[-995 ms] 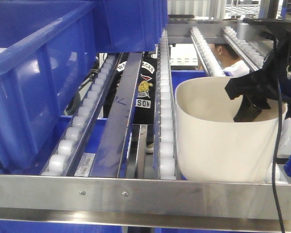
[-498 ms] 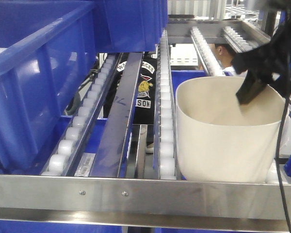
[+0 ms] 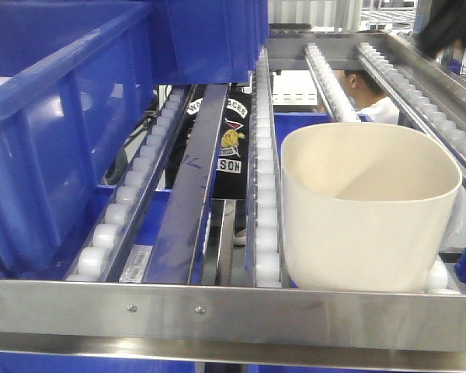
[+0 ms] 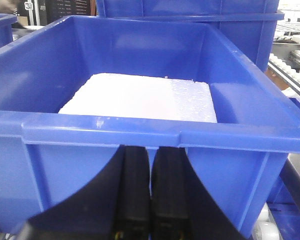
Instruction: Move white bin to right shelf second layer
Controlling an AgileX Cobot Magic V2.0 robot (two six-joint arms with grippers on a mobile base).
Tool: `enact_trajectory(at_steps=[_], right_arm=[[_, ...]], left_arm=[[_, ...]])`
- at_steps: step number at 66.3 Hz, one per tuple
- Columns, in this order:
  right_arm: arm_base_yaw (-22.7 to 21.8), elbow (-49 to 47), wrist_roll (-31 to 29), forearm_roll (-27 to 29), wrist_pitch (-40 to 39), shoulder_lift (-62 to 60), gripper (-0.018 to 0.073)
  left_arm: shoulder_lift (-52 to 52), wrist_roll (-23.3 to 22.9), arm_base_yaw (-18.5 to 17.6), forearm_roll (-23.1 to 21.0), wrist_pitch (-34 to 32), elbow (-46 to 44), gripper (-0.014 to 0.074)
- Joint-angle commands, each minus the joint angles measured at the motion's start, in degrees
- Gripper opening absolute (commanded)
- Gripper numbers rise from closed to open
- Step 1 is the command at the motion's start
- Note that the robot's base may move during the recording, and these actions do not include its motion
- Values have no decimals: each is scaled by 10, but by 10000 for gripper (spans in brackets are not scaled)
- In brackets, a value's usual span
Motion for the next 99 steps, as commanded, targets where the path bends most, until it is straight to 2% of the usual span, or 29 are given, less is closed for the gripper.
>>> enact_trajectory(at_steps=[1, 4, 8, 27, 88, 99], right_arm=[[-2, -4, -3, -7, -41, -54, 117], [-5, 15, -3, -7, -56, -80, 40], [-12, 43, -3, -7, -84, -113, 61], [-47, 188, -3, -7, -213, -259, 56], [-47, 198, -3, -7, -218, -281, 56], [-83, 233, -3, -6, -219, -328, 56]], left_arm=[[-2, -6, -3, -5, -50, 21, 85], [-2, -6, -3, -5, -50, 21, 85], [-2, -6, -3, -5, -50, 21, 85], [-2, -6, -3, -5, -50, 21, 85], [-2, -6, -3, -5, -50, 21, 85], [-2, -6, -3, -5, -50, 21, 85]])
